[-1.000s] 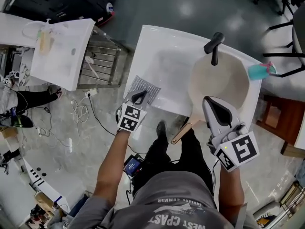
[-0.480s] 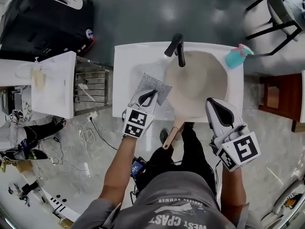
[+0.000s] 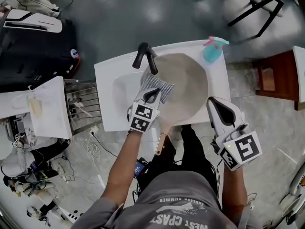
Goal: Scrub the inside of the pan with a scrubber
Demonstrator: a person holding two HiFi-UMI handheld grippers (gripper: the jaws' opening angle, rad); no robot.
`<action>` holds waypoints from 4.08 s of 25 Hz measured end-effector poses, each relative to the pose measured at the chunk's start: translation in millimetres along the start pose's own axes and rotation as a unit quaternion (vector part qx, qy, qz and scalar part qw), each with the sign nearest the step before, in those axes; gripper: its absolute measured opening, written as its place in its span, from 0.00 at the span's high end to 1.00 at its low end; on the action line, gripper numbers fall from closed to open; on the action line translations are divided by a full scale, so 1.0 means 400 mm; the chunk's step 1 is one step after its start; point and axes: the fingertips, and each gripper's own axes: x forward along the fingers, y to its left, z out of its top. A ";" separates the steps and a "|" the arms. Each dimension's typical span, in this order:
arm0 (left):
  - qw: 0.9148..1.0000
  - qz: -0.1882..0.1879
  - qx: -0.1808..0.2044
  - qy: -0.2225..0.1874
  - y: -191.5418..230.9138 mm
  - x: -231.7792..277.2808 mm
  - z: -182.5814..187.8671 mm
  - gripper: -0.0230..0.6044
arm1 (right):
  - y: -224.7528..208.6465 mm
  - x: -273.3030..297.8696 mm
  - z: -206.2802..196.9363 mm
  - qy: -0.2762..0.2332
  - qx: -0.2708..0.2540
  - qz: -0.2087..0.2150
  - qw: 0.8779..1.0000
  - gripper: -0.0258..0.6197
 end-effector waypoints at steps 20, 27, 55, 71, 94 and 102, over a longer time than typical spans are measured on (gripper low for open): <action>0.992 -0.089 0.048 0.071 -0.206 0.345 0.041 0.95 | -0.241 -0.055 -0.052 0.007 0.037 -0.068 0.997 0.96; 0.983 -0.105 0.070 0.136 -0.249 0.253 -0.090 0.95 | -0.216 -0.024 -0.034 0.005 0.032 -0.054 0.998 0.96; 0.981 -0.092 0.089 0.143 -0.212 0.332 0.010 0.95 | -0.233 -0.021 -0.060 0.015 0.034 -0.055 0.998 0.96; 0.968 -0.001 0.146 0.204 -0.028 0.207 -0.087 0.94 | -0.100 0.113 -0.036 0.028 0.007 0.012 1.000 0.96; 0.959 -0.125 0.160 0.195 -0.256 0.252 -0.099 0.95 | -0.195 -0.011 -0.047 0.009 0.029 -0.056 0.998 0.96; 0.987 -0.121 0.087 0.054 -0.236 0.063 0.058 0.95 | -0.133 -0.029 -0.021 -0.008 0.023 -0.056 0.998 0.96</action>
